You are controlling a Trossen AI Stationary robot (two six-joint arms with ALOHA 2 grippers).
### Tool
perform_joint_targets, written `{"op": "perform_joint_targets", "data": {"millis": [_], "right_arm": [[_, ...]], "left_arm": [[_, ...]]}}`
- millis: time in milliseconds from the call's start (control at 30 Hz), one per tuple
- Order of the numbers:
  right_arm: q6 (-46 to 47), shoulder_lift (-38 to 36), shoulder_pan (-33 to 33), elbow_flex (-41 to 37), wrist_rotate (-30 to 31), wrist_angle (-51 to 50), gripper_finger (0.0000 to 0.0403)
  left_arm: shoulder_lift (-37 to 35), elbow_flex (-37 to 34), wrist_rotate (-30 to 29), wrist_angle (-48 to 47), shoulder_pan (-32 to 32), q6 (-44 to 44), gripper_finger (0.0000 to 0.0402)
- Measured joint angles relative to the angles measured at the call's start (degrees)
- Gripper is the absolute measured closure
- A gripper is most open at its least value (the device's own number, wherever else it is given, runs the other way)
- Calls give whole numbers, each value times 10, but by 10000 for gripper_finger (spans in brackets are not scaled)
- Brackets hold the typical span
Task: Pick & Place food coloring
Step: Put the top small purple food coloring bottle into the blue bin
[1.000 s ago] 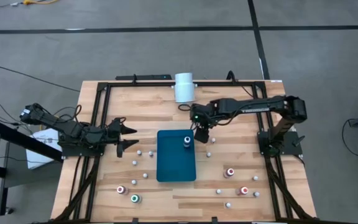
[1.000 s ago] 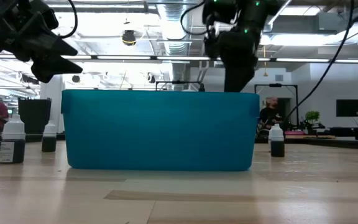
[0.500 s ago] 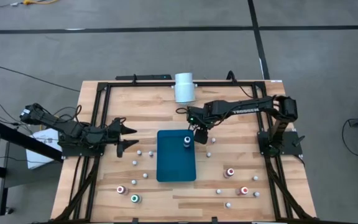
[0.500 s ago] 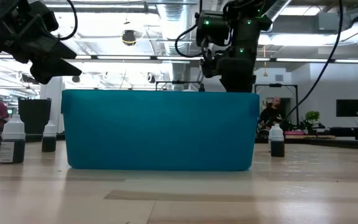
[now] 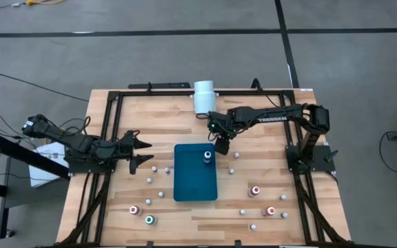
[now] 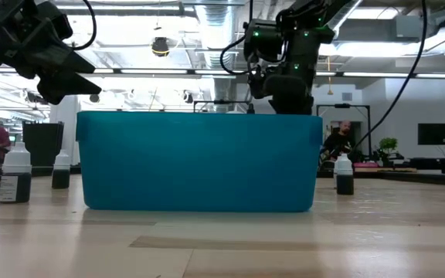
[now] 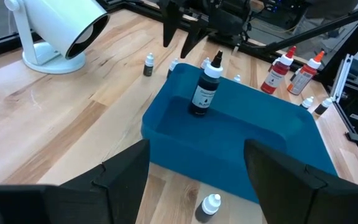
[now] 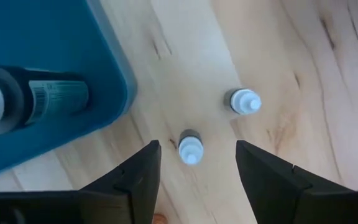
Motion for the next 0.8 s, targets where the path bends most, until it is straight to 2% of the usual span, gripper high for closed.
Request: {"op": "perform_joint_targets", "data": {"millis": [333, 600, 800], "right_arm": [[7, 0, 5, 0, -2, -4, 205], [16, 43, 10, 0, 4, 4, 204], [15, 47, 6, 0, 4, 16, 208]], "left_arm": [[0, 0, 0, 0, 0, 0, 149], [0, 0, 0, 2, 0, 0, 149], [0, 0, 0, 2, 0, -3, 149]]}}
